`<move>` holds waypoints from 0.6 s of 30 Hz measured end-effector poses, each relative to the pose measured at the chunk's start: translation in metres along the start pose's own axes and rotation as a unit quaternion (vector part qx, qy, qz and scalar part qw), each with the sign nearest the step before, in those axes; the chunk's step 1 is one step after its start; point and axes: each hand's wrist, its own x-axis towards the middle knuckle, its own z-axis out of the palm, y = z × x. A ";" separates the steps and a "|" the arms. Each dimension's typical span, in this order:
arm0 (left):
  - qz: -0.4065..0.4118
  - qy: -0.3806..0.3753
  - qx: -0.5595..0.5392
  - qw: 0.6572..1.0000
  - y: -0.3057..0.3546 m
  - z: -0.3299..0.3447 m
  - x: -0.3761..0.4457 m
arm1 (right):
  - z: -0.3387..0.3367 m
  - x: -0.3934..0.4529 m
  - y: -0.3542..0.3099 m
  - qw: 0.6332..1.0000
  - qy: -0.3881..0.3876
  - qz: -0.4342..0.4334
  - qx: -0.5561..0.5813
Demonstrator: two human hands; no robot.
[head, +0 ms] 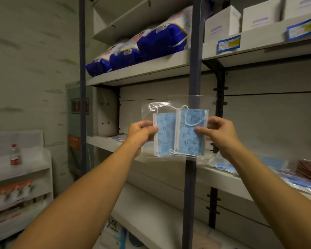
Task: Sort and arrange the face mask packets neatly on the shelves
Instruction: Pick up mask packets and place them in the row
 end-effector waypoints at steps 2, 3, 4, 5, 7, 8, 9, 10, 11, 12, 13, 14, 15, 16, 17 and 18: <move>0.003 0.010 -0.006 1.000 0.004 -0.018 0.005 | 0.025 -0.004 -0.004 1.000 -0.024 0.002 0.006; 0.004 0.014 -0.005 1.000 0.005 -0.028 0.007 | 0.037 -0.006 -0.004 0.999 -0.035 0.007 0.009; 0.006 0.018 -0.001 1.000 0.006 -0.038 0.009 | 0.048 -0.007 -0.004 0.999 -0.045 0.011 0.011; 0.007 0.024 0.002 1.000 0.007 -0.049 0.010 | 0.059 -0.008 -0.003 0.998 -0.051 0.015 0.012; 0.005 0.035 0.010 0.999 0.007 -0.072 0.014 | 0.080 -0.009 0.000 0.998 -0.058 0.019 0.010; 0.002 0.037 0.011 0.999 0.007 -0.084 0.015 | 0.089 -0.008 0.002 0.998 -0.057 0.023 0.009; -0.001 0.039 0.012 0.999 0.006 -0.095 0.016 | 0.098 -0.008 0.002 0.998 -0.057 0.027 0.012; -0.005 0.041 0.013 0.999 0.006 -0.106 0.017 | 0.107 -0.007 0.003 0.998 -0.055 0.032 0.015; -0.009 0.044 0.016 0.999 0.005 -0.116 0.017 | 0.115 -0.007 0.003 0.998 -0.051 0.038 0.021; -0.012 0.046 0.020 0.999 0.004 -0.127 0.018 | 0.124 -0.005 0.003 0.998 -0.046 0.043 0.028; -0.014 0.048 0.024 0.998 0.003 -0.137 0.018 | 0.131 -0.004 0.003 0.997 -0.040 0.048 0.038; -0.017 0.050 0.027 0.998 0.001 -0.146 0.019 | 0.139 -0.001 0.005 0.997 -0.037 0.054 0.046; -0.020 0.051 0.029 0.998 0.000 -0.154 0.019 | 0.146 0.001 0.006 0.996 -0.037 0.060 0.051; -0.024 0.051 0.030 0.998 -0.002 -0.162 0.020 | 0.153 0.002 0.007 0.996 -0.040 0.067 0.052; -0.026 0.052 0.031 0.998 -0.004 -0.170 0.022 | 0.160 0.004 0.009 0.995 -0.044 0.073 0.053; -0.026 0.053 0.031 0.998 -0.006 -0.176 0.023 | 0.167 0.006 0.011 0.994 -0.046 0.077 0.055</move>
